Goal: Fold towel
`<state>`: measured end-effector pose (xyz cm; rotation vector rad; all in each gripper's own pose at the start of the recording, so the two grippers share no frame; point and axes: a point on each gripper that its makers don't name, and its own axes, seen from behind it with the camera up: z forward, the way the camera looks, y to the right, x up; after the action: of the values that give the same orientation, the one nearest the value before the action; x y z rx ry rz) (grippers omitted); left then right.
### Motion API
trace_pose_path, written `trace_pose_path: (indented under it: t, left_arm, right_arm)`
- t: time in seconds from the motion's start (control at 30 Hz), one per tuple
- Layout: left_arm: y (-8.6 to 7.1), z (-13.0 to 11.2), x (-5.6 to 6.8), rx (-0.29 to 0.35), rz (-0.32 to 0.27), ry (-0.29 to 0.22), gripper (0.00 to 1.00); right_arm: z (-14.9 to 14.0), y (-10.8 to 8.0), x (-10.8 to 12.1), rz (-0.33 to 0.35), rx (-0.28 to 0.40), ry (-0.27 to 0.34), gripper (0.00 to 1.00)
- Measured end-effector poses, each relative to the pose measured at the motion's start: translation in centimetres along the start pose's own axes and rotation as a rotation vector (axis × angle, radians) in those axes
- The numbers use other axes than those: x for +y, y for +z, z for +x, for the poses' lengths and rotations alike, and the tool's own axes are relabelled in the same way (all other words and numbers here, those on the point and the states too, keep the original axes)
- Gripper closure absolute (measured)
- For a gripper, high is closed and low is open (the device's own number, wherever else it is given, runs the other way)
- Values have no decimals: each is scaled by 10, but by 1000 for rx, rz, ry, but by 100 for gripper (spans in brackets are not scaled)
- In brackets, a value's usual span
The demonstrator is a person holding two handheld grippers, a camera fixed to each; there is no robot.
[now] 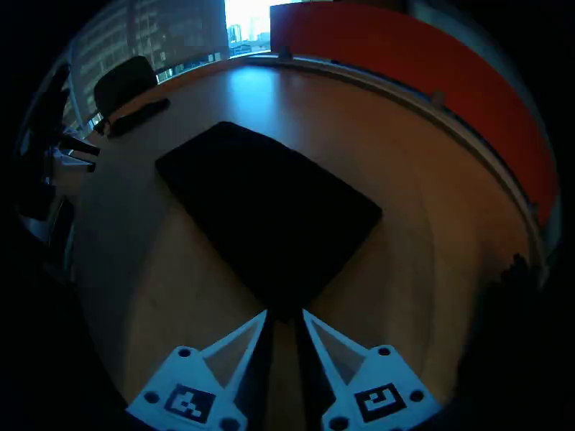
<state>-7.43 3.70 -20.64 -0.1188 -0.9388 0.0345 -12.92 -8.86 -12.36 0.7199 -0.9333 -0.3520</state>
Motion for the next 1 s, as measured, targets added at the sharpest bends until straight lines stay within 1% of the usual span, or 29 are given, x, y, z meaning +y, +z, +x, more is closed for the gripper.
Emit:
trace_pose_path:
  t: [0.1,0.17,0.37,0.47,0.57,0.77,1.0]
  left_arm:
    - [1,1,1,0,-2,2,7]
    - [2,2,2,0,-3,4,7]
    - [2,5,3,4,-6,7,7]
    - [3,5,3,6,-7,6,7]
    - [3,6,3,7,-5,6,7]
    - [4,7,5,7,-11,5,7]
    - [5,11,7,12,-17,4,7]
  right_arm:
    - [1,-1,0,1,3,6,93]
    - [2,-1,0,0,6,10,94]
    - [8,-4,1,-12,16,14,95]
    - [18,-7,2,-14,37,18,95]
    - [31,-14,4,-19,68,18,95]
    - [55,-28,8,-32,117,-2,95]
    - [75,-43,14,-52,156,-20,95]
